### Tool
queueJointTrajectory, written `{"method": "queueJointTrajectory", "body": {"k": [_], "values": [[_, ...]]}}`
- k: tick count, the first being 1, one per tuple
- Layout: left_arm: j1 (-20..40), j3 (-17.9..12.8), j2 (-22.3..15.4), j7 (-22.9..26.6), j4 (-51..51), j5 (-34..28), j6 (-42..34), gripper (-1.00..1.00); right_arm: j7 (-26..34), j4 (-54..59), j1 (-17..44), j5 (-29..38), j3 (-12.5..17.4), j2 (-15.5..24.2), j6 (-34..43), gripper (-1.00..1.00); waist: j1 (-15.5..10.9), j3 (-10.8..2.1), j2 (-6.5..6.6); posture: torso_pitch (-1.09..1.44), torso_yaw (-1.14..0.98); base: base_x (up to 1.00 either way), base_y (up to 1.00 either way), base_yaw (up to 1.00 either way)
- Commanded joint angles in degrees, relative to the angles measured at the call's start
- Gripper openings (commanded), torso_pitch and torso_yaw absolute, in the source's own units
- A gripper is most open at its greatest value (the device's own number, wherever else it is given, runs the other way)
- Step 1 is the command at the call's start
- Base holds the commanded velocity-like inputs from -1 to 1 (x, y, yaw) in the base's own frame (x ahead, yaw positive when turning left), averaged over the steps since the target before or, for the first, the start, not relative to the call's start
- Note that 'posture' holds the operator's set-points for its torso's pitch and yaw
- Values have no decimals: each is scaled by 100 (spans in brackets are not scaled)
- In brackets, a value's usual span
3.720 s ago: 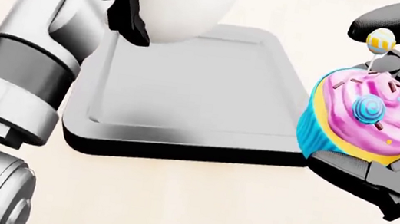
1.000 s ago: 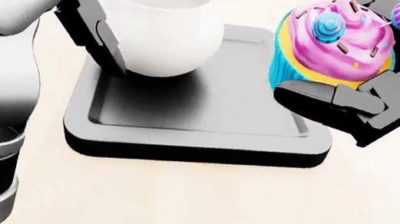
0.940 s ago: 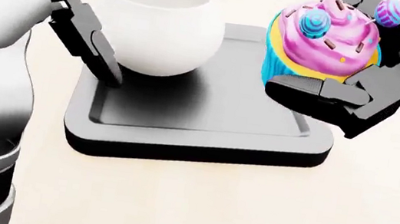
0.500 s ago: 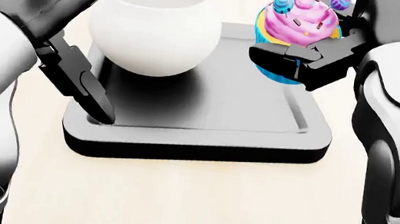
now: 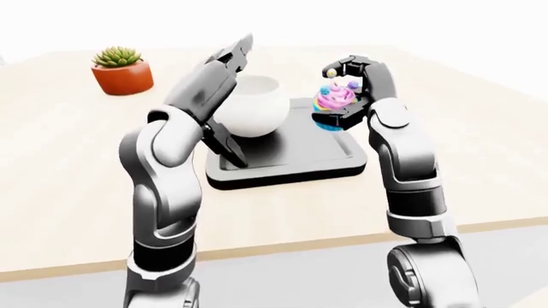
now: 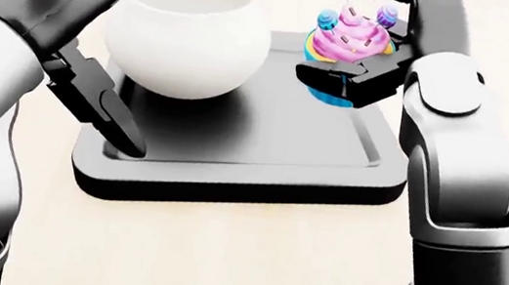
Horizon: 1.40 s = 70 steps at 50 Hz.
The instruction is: Pick up the bowl with donut and place it on the tray. Pick up the cupcake and place it on the tray.
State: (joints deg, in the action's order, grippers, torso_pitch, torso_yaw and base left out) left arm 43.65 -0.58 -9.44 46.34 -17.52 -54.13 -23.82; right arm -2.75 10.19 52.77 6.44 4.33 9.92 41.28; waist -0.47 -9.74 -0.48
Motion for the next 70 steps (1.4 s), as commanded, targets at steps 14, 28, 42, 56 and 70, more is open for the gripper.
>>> {"method": "queueJointTrajectory", "body": {"k": [14, 28, 42, 56, 70], "values": [[108, -30, -23, -86, -143, -31, 102, 100, -413, 1033, 475, 30, -50, -122, -1200, -100, 4, -185, -4, -25, 0, 0, 0, 0], [117, -65, -42, -114, -166, 76, 37, 100, -652, 2544, 558, 49, -76, -237, -2229, -100, -2, -229, 0, -25, 0, 0, 0, 0], [51, -71, -48, -214, -140, 133, 52, 100, -814, 3119, 620, -41, -68, -326, -2688, -100, -8, -233, 6, -25, 0, 0, 0, 0], [33, -69, -62, -239, -160, 166, 30, 100, -789, 3613, 666, 35, -135, -385, -2712, -100, -20, -240, 6, -25, 0, 0, 0, 0], [-20, -82, -72, -259, -185, 210, 33, 100, -881, 4084, 747, 41, -115, -417, -2928, -13, -27, -253, 13, -25, 0, 0, 0, 0]]}}
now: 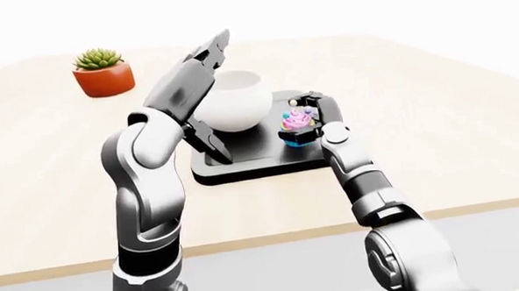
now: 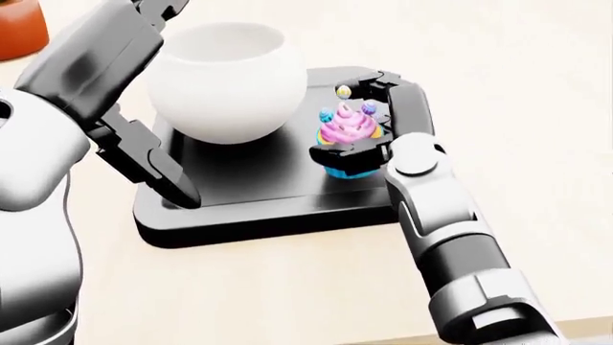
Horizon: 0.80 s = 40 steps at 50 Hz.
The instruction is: Pick up the bowl with donut and place it on the tray. Pick up the cupcake and place it on the tray.
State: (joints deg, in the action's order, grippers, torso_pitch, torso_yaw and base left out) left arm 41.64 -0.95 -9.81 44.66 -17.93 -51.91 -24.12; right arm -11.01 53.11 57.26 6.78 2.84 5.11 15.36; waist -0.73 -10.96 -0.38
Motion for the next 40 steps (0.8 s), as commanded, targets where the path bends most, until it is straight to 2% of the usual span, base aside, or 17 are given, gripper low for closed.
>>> {"method": "queueJointTrajectory", "body": {"k": [1, 10, 13, 20, 24, 26, 32, 40], "values": [[185, -48, -35, -95, -143, -10, 61, 100, -64, -134, 319, 6, 38, 67, -390, -11, 0, -131, 6, -25, 0, 0, 0, 0], [171, -51, -44, -95, -175, 6, 47, 100, -66, -335, 221, 9, 11, 46, -299, 4, -6, -140, 2, -25, 0, 0, 0, 0], [179, -57, -51, -88, -175, 12, 40, 100, -54, -307, 223, 16, 9, 48, -322, 48, -6, -140, 3, -25, 0, 0, 0, 0], [185, -65, -53, -67, -205, 41, 1, 100, -41, -177, 254, 27, 17, 56, -410, 87, -4, -151, 4, -25, 0, 0, 0, 0], [202, -63, -61, -64, -201, 46, -8, 100, -24, -319, 234, 21, 19, 60, -320, 84, -6, -157, -2, -25, 0, 0, 0, 0], [201, -63, -65, -37, -239, 41, -31, 100, 16, -751, 142, 31, 13, 102, -73, 82, -9, -156, -7, -25, 0, 0, 0, 0], [278, -73, -73, -41, -236, 43, -87, 100, 278, -2632, -294, -53, 47, 195, 992, 71, -40, -114, -35, -25, 0, 0, 0, 0], [530, -75, -111, 149, -337, -32, -282, 100, 469, -4700, -566, -291, 180, 316, 2254, 71, -52, -80, -67, -25, 0, 0, 0, 0]]}}
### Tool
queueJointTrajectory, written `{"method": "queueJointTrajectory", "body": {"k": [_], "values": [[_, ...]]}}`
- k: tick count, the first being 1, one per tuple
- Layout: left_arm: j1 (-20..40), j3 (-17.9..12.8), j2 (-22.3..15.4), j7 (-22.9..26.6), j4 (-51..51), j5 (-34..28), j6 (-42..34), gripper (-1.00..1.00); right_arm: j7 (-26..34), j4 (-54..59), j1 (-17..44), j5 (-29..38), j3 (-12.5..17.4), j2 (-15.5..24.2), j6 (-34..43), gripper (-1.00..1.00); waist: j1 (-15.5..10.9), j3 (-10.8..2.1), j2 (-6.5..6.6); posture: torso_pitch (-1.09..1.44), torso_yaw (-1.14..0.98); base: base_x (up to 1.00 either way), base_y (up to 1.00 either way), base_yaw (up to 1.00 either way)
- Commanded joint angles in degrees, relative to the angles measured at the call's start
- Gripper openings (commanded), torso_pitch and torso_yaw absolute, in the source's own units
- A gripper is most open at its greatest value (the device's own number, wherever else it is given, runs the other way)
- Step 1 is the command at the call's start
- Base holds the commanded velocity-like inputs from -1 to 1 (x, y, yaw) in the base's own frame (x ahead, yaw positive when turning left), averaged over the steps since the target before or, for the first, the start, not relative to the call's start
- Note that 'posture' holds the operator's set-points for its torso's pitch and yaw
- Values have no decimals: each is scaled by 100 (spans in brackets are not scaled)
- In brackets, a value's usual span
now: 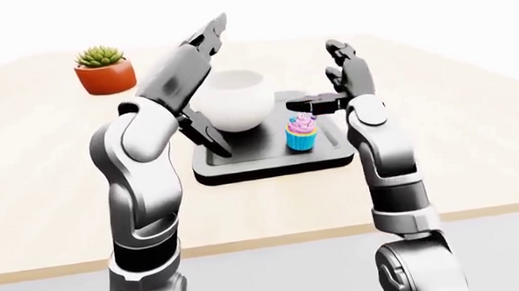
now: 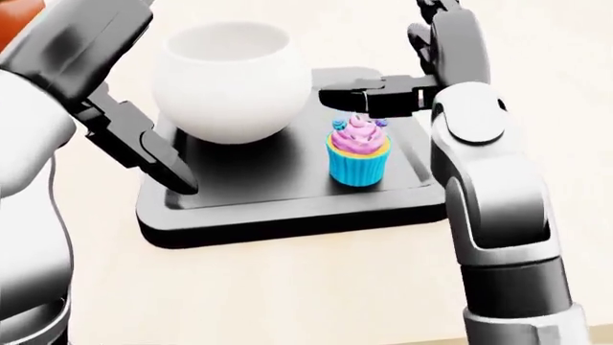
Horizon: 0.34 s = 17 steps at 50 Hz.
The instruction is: Pick up the bowl with donut and place it on the tray. Pick up the cupcake and place it on the tray.
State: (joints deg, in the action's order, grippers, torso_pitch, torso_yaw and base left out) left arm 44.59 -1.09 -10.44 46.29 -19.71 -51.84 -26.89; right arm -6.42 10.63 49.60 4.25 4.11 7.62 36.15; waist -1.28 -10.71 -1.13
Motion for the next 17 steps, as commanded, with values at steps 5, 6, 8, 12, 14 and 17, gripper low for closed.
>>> {"method": "queueJointTrajectory", "body": {"k": [5, 6, 8, 12, 14, 17], "values": [[430, -84, -122, 162, -269, -100, -157, 100, -7, -1476, 43, -195, 96, 83, 776, 70, -5, -63, 1, -25, 0, 0, 0, 0], [494, -92, -131, 202, -292, -110, -203, 100, -14, -1854, 19, -257, 138, 95, 1014, 76, -4, -54, 0, -25, 0, 0, 0, 0], [519, -94, -136, 230, -331, -119, -241, 100, -33, -2240, 5, -344, 162, 126, 1274, 78, -6, -39, -4, -25, 0, 0, 0, 0], [452, -84, -122, 176, -336, -106, -209, 100, -92, -2961, -154, -437, 119, 106, 1723, 100, -10, -9, -5, -25, 0, 0, 0, 0], [444, -76, -122, 161, -311, -103, -184, 100, -100, -3093, -188, -469, 124, 110, 1799, 100, -7, -5, -1, -25, 0, 0, 0, 0], [426, -50, -96, 133, -306, -113, -170, 100, -125, -3143, -229, -527, 150, 113, 1793, 100, 6, -6, 0, -25, 0, 0, 0, 0]]}}
